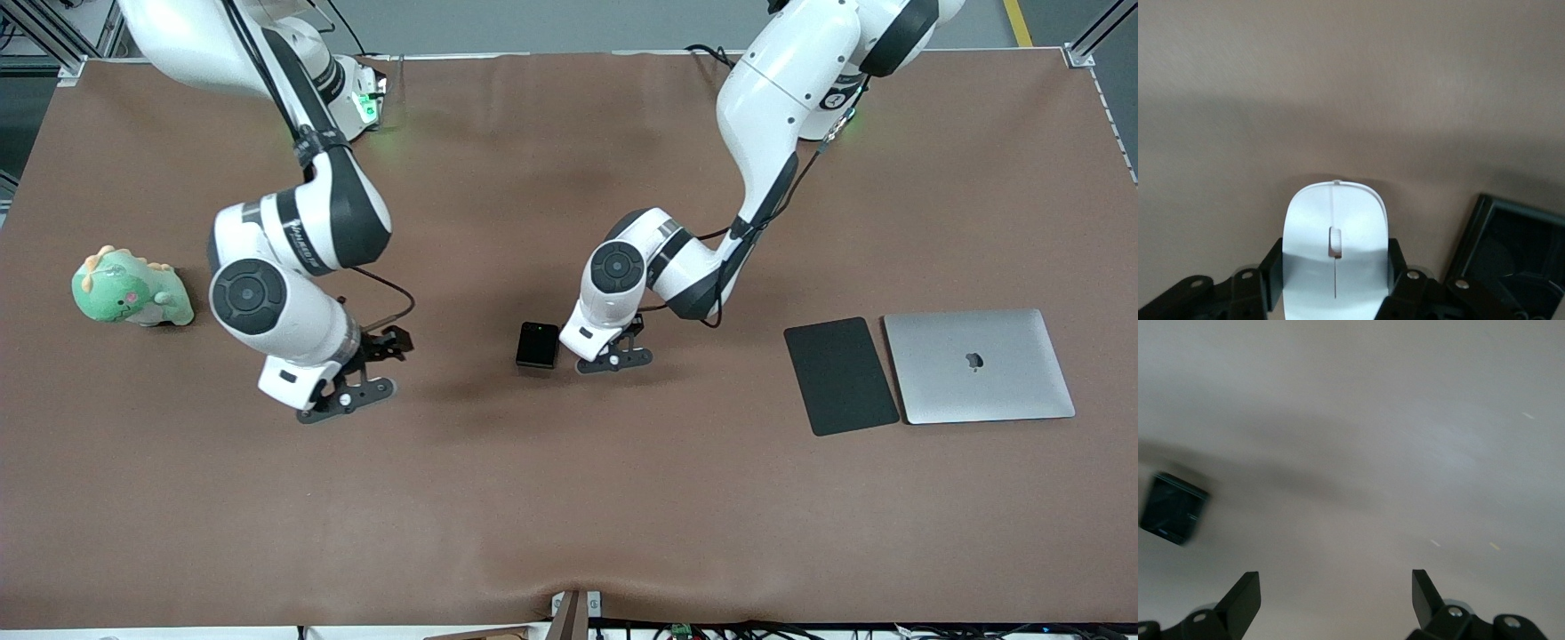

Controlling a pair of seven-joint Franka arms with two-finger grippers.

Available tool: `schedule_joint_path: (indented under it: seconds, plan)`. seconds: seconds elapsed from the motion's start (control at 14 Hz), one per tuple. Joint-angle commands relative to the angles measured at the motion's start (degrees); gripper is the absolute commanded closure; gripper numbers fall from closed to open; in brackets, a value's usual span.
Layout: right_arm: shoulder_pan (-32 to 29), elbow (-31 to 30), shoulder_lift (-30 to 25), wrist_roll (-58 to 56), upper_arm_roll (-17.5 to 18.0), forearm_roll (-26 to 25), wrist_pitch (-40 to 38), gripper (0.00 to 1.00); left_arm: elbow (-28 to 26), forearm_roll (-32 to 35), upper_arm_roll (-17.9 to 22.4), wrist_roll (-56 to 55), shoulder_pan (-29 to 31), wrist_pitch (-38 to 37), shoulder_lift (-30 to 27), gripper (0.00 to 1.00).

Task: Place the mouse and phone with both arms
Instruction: 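Carry the mouse toward the pad while the right gripper grasps the phone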

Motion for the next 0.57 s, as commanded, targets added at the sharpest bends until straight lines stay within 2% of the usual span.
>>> schedule_joint_path:
  seconds: [0.0, 0.21, 0.43, 0.5]
  plan:
    - [2.4, 1.3, 2.9, 8.9, -0.2, 3.3, 2.5, 0.00, -0.7, 1.6, 0.0, -0.7, 1.3, -2.3, -3.5, 0.39]
    - [5.8, 1.8, 6.9, 13.9, -0.3, 2.9, 3.9, 0.00, -1.0, 1.6, -0.1, 2.1, 4.1, -5.0, -6.2, 0.39]
    - [10.0, 3.1, 11.3, 21.6, -0.3, 2.7, 12.6, 0.00, -1.4, 1.6, -0.2, 8.2, 7.6, -11.2, -10.6, 0.38]
    - [12.0, 4.0, 12.8, 21.7, -0.3, 2.3, 13.0, 0.00, -1.6, 1.5, -0.2, 10.0, 8.7, -12.8, -12.0, 0.38]
